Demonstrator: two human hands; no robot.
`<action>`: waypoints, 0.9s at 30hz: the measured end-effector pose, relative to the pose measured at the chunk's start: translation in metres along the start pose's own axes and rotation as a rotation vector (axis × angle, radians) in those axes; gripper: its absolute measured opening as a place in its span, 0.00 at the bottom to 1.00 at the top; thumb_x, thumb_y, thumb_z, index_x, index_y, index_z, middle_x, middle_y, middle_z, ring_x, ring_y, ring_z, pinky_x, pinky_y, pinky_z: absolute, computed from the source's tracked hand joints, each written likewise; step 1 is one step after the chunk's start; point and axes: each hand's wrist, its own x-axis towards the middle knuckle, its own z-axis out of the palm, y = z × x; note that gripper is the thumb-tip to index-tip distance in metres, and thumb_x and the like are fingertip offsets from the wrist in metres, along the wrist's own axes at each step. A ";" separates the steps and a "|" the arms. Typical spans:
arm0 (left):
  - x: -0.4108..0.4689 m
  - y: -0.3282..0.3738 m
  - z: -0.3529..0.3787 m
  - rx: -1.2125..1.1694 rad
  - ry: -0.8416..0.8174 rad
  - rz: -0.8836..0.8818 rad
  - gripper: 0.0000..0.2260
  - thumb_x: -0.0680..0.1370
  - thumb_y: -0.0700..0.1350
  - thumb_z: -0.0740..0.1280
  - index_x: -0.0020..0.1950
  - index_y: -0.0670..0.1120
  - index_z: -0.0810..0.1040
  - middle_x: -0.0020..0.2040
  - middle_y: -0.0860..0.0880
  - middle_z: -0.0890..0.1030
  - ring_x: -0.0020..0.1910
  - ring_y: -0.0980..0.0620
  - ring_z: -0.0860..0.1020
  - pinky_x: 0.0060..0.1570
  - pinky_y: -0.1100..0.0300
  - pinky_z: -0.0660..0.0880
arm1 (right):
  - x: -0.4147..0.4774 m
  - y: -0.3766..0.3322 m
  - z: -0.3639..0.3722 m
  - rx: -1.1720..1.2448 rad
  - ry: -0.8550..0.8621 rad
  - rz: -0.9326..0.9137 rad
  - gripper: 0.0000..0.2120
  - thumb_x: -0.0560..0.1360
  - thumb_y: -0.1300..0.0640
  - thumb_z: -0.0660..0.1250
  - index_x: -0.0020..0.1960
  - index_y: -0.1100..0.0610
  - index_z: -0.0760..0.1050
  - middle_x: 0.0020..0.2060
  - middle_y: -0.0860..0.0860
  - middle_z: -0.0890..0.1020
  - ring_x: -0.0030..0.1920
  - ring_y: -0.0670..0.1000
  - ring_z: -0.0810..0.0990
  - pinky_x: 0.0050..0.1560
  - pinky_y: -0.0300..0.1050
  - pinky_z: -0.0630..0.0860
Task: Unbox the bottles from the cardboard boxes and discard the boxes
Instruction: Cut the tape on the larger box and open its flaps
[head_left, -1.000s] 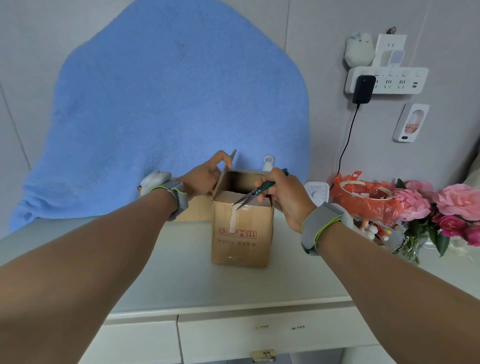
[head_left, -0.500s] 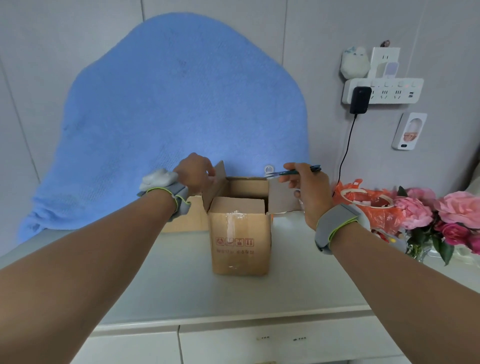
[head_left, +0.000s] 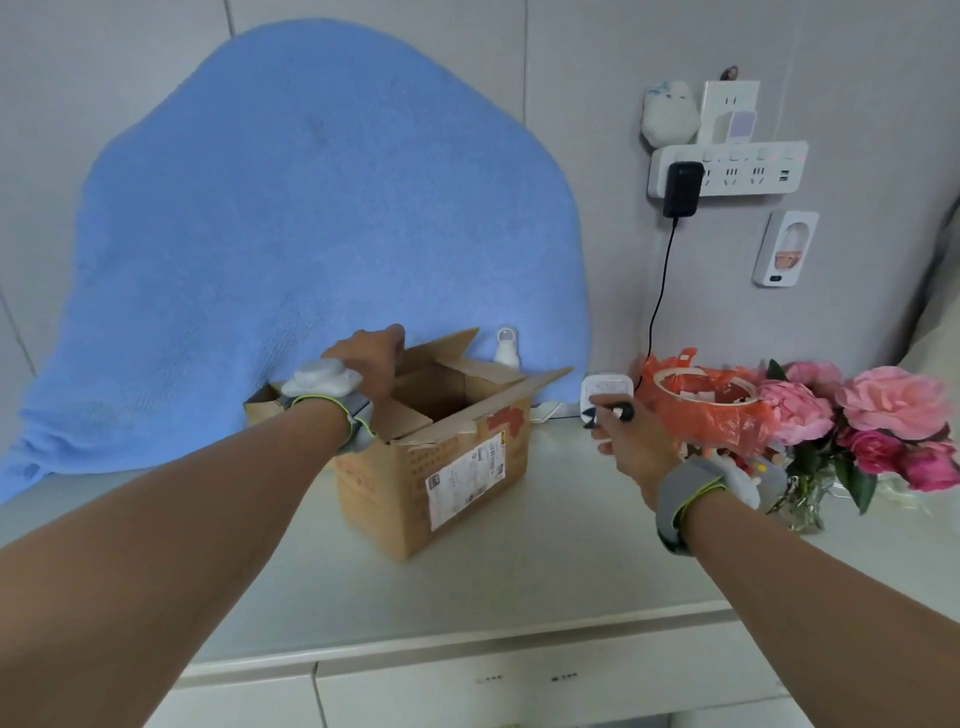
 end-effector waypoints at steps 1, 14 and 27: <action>0.005 -0.001 0.003 -0.035 -0.011 -0.052 0.11 0.73 0.40 0.65 0.49 0.55 0.71 0.36 0.51 0.69 0.28 0.50 0.66 0.33 0.57 0.65 | 0.001 0.011 -0.001 -0.208 -0.053 -0.049 0.14 0.81 0.60 0.59 0.65 0.59 0.75 0.48 0.57 0.81 0.44 0.55 0.79 0.42 0.39 0.78; 0.024 -0.017 0.023 -0.064 -0.003 -0.116 0.20 0.71 0.38 0.61 0.46 0.64 0.61 0.39 0.56 0.76 0.38 0.49 0.72 0.46 0.51 0.60 | 0.024 0.042 -0.004 -0.956 -0.319 -0.017 0.22 0.79 0.48 0.63 0.72 0.51 0.68 0.67 0.57 0.71 0.68 0.58 0.70 0.70 0.48 0.65; -0.001 0.014 0.002 -0.054 0.125 -0.287 0.17 0.80 0.34 0.57 0.66 0.48 0.67 0.54 0.43 0.82 0.55 0.43 0.78 0.49 0.56 0.63 | 0.028 -0.089 0.057 -0.455 -0.125 -0.566 0.03 0.75 0.57 0.67 0.48 0.52 0.79 0.49 0.50 0.83 0.51 0.52 0.81 0.56 0.53 0.76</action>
